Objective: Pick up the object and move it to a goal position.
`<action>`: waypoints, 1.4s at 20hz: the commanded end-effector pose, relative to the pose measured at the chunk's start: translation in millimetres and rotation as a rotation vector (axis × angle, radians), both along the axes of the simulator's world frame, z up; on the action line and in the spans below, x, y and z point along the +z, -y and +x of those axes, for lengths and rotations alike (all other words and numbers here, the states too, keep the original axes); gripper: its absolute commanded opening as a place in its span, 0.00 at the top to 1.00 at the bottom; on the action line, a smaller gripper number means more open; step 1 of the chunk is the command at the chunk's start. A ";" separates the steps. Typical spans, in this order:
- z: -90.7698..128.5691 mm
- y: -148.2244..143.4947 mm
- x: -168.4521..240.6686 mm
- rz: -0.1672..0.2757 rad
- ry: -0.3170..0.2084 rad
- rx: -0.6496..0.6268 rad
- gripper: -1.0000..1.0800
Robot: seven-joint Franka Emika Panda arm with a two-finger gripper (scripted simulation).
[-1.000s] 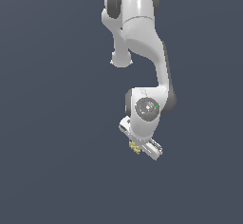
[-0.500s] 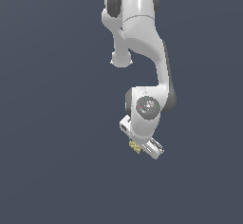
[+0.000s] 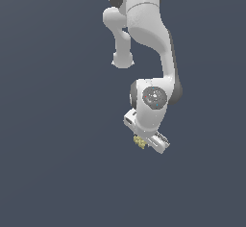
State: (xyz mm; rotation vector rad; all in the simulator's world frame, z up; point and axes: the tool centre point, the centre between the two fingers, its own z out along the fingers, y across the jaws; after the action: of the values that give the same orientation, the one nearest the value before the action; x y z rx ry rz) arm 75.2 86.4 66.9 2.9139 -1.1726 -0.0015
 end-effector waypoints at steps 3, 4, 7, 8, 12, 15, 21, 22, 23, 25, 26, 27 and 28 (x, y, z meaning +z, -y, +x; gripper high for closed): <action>-19.1 -11.1 21.1 0.000 0.001 0.001 1.00; -24.3 -14.0 26.9 0.001 0.001 0.001 1.00; -41.9 -23.9 46.0 0.001 0.001 0.001 1.00; -47.9 -27.3 52.6 0.001 0.001 0.001 1.00; -72.5 -41.4 79.9 0.001 0.001 0.001 1.00; -91.4 -52.2 101.0 0.001 0.001 0.001 1.00; -127.7 -73.9 142.8 0.000 0.001 0.001 1.00; -133.0 -77.2 149.0 0.000 0.001 0.001 1.00; -137.9 -80.2 154.9 0.000 0.001 0.001 1.00; -146.9 -85.7 165.7 0.000 0.001 0.001 1.00; -150.9 -88.3 170.6 -0.001 0.002 0.001 1.00; -154.5 -90.7 175.1 -0.001 0.002 0.001 1.00; -157.9 -92.9 179.3 -0.001 0.002 0.001 1.00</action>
State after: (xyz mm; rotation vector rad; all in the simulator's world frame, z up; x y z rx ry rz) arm -76.6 176.0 239.4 2.9153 -1.1709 0.0018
